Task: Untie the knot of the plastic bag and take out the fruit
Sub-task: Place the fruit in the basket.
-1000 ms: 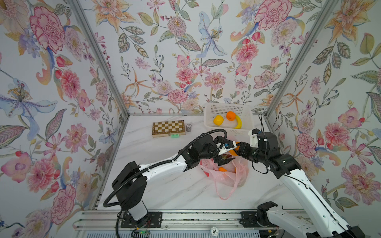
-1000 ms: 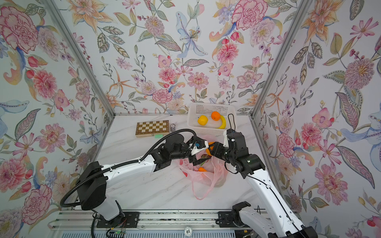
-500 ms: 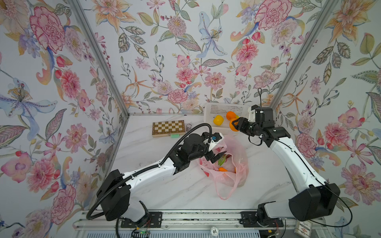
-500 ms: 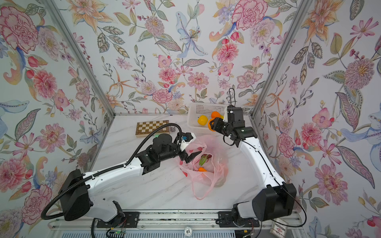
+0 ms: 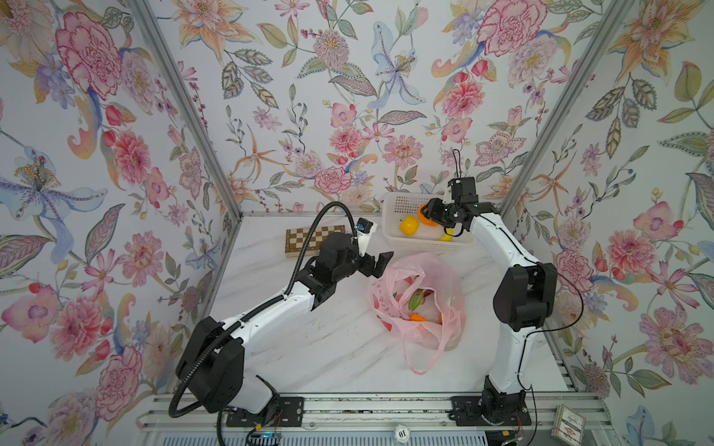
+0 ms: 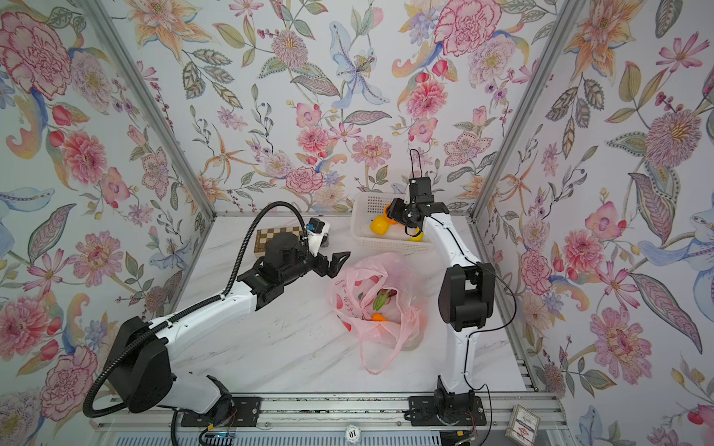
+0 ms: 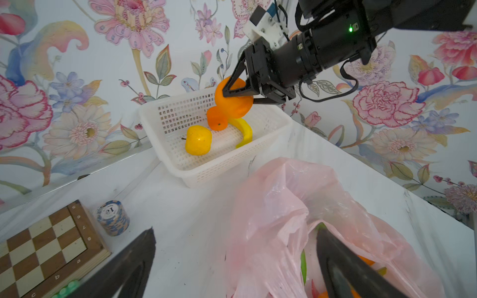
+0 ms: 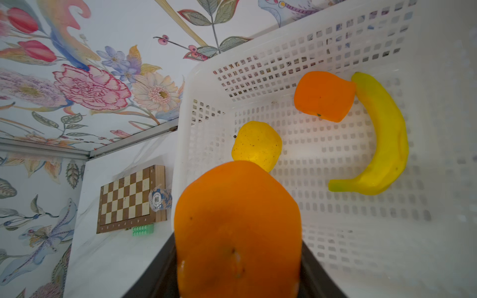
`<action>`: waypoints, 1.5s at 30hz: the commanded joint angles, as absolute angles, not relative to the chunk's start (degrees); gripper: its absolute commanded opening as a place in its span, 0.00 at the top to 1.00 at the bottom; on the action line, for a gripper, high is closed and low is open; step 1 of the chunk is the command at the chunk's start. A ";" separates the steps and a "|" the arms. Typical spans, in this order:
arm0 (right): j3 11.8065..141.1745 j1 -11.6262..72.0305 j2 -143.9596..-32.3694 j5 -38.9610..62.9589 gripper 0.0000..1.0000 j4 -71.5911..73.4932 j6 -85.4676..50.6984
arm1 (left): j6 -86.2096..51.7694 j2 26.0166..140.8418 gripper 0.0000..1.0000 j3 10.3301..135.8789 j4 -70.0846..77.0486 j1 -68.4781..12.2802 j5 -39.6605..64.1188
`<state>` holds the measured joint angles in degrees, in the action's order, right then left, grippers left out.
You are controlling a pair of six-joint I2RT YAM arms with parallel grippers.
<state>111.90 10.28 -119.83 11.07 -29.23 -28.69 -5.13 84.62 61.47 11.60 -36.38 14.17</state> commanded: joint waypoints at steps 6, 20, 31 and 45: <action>124.19 7.79 -134.61 4.83 0.51 -32.54 -29.13 | -7.24 85.16 0.01 60.75 12.77 -31.35 19.59; 136.61 5.94 -148.30 8.59 0.34 -36.15 -30.78 | -8.52 87.72 0.02 63.19 11.82 -30.90 21.07; 127.07 6.71 -129.62 1.64 0.10 -37.76 -27.00 | -4.05 84.98 0.04 61.93 10.27 -33.00 20.50; 87.73 11.29 -88.77 1.18 0.09 -29.77 -24.87 | -3.92 81.30 0.25 62.17 6.35 -42.37 18.62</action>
<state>94.45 10.46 -94.35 2.04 -30.98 -25.65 -4.34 82.78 61.17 8.29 -40.69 19.05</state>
